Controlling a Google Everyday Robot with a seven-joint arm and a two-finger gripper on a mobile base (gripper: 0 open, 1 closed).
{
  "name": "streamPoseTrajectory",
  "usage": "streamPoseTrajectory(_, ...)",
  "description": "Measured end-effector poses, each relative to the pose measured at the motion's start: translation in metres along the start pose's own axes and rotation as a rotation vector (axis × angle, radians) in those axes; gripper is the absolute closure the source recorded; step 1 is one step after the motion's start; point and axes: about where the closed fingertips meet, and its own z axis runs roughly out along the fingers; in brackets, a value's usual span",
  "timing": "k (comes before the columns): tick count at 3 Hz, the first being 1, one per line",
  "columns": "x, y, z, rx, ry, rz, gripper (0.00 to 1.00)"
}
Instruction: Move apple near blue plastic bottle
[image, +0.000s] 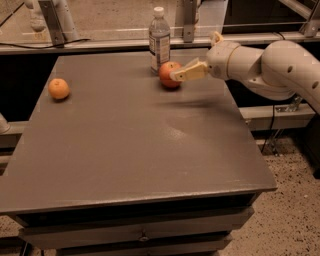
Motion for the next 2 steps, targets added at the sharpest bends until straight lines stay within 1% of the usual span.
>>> streamPoseTrajectory(1, -0.012, -0.015, -0.039, 0.014, 0.021, -0.033, 0.00)
streamPoseTrajectory(2, -0.015, -0.039, -0.092, 0.047, 0.048, -0.071, 0.00)
